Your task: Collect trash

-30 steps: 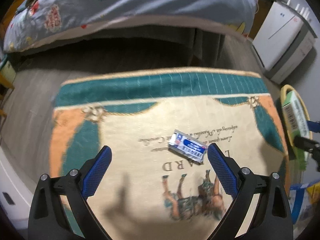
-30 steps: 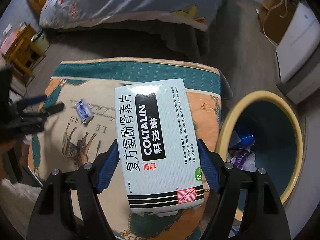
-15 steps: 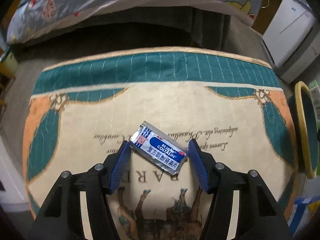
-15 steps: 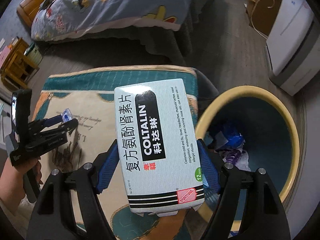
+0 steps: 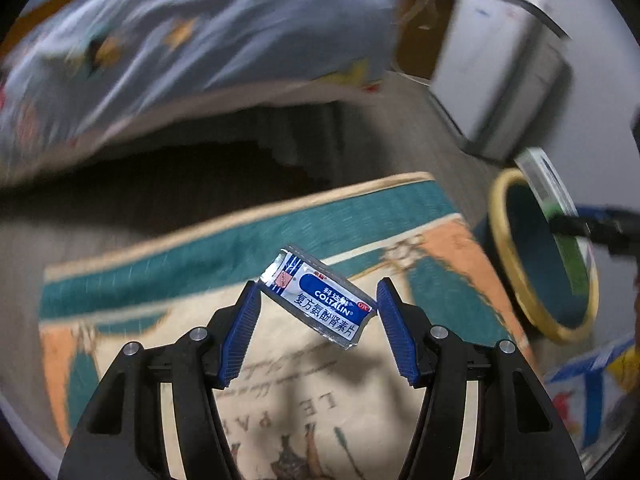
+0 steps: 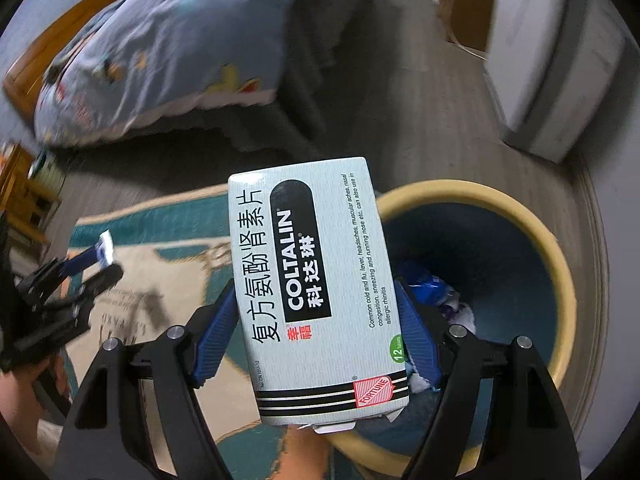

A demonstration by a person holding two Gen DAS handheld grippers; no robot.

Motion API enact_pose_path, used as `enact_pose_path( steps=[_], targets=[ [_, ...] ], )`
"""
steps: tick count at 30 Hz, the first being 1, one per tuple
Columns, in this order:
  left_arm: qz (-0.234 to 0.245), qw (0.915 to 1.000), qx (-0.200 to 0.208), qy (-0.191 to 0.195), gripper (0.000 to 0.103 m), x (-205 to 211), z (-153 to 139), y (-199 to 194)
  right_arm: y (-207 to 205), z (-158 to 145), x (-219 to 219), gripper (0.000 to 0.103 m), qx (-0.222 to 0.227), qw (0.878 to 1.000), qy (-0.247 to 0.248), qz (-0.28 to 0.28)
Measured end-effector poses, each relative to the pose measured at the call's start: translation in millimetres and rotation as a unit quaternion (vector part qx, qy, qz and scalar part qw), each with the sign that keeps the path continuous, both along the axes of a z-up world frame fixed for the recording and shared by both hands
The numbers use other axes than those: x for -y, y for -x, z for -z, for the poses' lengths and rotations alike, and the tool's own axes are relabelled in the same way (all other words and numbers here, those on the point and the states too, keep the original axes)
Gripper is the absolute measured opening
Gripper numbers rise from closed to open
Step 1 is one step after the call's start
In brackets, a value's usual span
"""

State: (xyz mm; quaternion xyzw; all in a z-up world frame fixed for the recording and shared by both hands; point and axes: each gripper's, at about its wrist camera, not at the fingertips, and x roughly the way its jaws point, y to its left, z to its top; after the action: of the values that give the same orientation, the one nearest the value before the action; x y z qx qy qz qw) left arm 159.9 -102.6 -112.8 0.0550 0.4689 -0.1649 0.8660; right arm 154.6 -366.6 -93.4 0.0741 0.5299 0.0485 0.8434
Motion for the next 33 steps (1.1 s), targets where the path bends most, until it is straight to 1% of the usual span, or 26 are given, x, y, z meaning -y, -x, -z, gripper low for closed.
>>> enact_pose_path(
  steps=[2, 7, 9, 11, 15, 18, 21, 23, 24, 25, 26, 27, 28, 31, 33],
  targets=[
    [0.029, 0.9995, 0.008, -0.001, 0.061, 16, -4, 1, 1, -1, 21, 0.074, 0.002, 1.0, -0.007, 0.029],
    [0.094, 0.9955, 0.007, 0.009, 0.061, 68, -8, 3, 11, 1, 70, 0.074, 0.002, 0.996, -0.003, 0.092],
    [0.127, 0.9917, 0.001, 0.022, 0.061, 94, -8, 8, 16, 4, 87, 0.074, -0.004, 0.994, -0.004, 0.113],
    [0.156, 0.9875, -0.001, 0.026, 0.061, 115, -7, 13, 23, 10, 102, 0.074, -0.012, 0.991, -0.008, 0.134],
    [0.211, 0.9772, 0.003, 0.018, 0.062, 159, -3, 22, 31, 19, 118, 0.074, -0.029, 0.988, -0.006, 0.151],
    [0.241, 0.9706, 0.006, 0.008, 0.062, 185, 1, 23, 36, 19, 127, 0.074, -0.031, 0.985, -0.024, 0.167],
    [0.263, 0.9645, 0.02, -0.01, 0.063, 207, 1, 27, 39, 15, 131, 0.075, -0.024, 0.984, -0.032, 0.176],
    [0.275, 0.9608, 0.024, -0.021, 0.072, 215, 3, 27, 43, 13, 135, 0.075, -0.02, 0.982, -0.042, 0.182],
    [0.278, 0.9597, 0.026, -0.03, 0.081, 218, 4, 27, 43, 12, 136, 0.075, -0.02, 0.981, -0.044, 0.186],
    [0.279, 0.959, 0.031, -0.037, 0.082, 220, 4, 27, 44, 11, 138, 0.076, -0.019, 0.981, -0.047, 0.189],
    [0.281, 0.9582, 0.035, -0.04, 0.082, 221, 3, 28, 45, 9, 138, 0.081, -0.017, 0.98, -0.05, 0.192],
    [0.281, 0.9583, 0.037, -0.04, 0.083, 220, 2, 29, 46, 7, 138, 0.084, -0.012, 0.98, -0.049, 0.194],
    [0.278, 0.9592, 0.039, -0.038, 0.085, 218, -1, 30, 45, 6, 138, 0.084, -0.009, 0.98, -0.047, 0.194],
    [0.268, 0.9618, 0.044, -0.033, 0.085, 214, -10, 33, 47, 1, 136, 0.084, -0.006, 0.981, -0.044, 0.188],
    [0.255, 0.9655, 0.046, -0.026, 0.087, 202, -20, 36, 50, 0, 135, 0.086, -0.006, 0.982, -0.04, 0.185]
  ],
)
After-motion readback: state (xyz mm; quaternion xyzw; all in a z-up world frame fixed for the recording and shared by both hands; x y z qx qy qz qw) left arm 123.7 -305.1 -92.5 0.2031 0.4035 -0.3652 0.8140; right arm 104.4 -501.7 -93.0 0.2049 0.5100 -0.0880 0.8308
